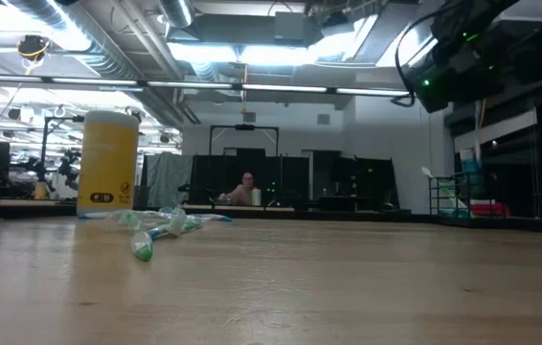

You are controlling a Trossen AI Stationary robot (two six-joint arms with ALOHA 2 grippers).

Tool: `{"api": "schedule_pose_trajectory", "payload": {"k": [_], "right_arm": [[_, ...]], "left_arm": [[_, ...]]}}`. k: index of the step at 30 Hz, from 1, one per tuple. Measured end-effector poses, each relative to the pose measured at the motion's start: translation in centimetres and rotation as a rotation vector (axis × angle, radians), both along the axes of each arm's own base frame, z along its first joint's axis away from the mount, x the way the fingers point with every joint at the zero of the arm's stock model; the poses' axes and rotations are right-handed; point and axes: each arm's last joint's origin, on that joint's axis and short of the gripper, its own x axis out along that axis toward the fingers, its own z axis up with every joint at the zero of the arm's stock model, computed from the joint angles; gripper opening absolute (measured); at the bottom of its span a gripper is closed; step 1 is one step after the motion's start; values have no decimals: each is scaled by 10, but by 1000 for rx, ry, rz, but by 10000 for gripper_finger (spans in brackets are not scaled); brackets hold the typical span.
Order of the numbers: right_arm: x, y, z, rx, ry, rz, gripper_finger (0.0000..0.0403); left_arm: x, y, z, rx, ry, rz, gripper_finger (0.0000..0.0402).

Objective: Pick & Place toothbrushing station
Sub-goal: Put the blue toothbrush into the mesh organizer

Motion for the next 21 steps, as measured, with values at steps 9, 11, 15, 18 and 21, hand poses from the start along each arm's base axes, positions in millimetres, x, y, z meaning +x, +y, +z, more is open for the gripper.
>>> {"api": "schedule_pose_trajectory", "payload": {"k": [9, 11, 15, 18, 21], "right_arm": [[-13, -2, -13, -25, -27, -46, 12], [-15, -3, -12, -39, -24, -48, 12], [-19, -4, -9, -47, -25, -65, 12], [-21, -4, -8, -44, -22, -70, 12], [-21, -4, -10, -30, -23, -78, 12]], "left_arm": [[0, 0, 0, -16, -5, 6, 133], [0, 0, 0, -16, -5, 7, 133], [0, 0, 0, -11, -7, 19, 133], [0, 0, 0, -9, -6, 20, 133], [0, 1, 0, -9, -4, 20, 133]]}}
